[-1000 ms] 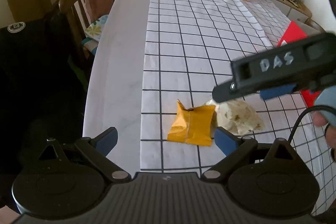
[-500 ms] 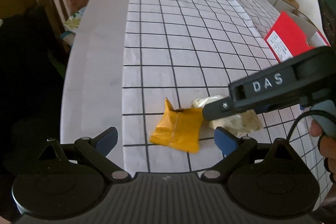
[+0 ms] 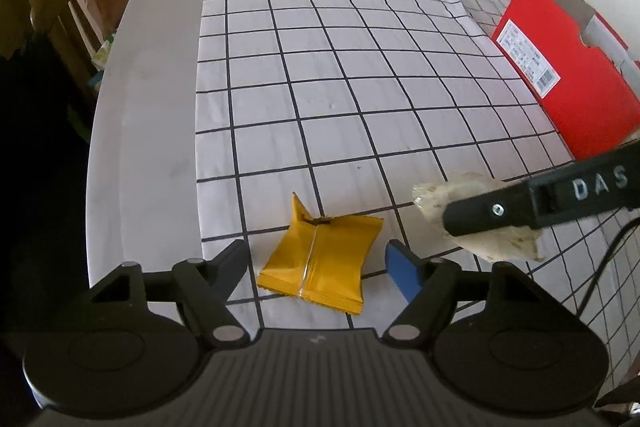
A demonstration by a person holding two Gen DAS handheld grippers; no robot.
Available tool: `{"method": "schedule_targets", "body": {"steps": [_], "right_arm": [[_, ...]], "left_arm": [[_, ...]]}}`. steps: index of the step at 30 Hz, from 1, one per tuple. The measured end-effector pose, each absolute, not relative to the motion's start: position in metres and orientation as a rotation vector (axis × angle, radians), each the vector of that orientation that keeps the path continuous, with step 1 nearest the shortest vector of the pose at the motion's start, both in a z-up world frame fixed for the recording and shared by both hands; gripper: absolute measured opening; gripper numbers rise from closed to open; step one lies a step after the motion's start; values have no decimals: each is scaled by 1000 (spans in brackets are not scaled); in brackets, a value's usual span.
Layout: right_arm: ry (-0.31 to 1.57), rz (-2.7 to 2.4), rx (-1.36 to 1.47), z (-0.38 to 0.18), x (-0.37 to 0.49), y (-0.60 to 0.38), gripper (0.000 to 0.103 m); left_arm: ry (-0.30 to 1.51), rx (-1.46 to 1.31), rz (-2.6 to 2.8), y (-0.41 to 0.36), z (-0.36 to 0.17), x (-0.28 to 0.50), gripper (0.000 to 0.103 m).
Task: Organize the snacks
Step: 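Grasp the yellow packet with the left gripper while the right grasps the white pouch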
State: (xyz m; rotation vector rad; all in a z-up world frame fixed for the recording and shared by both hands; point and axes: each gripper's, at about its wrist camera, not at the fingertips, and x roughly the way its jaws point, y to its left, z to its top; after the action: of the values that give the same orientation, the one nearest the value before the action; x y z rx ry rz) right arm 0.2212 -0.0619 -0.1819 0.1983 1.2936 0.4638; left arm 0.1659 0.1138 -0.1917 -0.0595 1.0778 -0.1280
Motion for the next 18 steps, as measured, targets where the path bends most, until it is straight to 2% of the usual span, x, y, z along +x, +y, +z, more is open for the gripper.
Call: {"method": "schedule_targets", "body": {"steps": [3, 10, 18], "right_arm": [[1270, 456, 180, -179, 217, -65, 42], [1229, 434, 194, -169, 211, -84, 40], [1123, 422, 193, -141, 197, -113, 40]], "left_arm": [[1079, -45, -115, 112, -189, 167, 49], [1108, -96, -75, 109, -188, 171, 46], [1127, -169, -59, 97, -170, 167, 32]]}}
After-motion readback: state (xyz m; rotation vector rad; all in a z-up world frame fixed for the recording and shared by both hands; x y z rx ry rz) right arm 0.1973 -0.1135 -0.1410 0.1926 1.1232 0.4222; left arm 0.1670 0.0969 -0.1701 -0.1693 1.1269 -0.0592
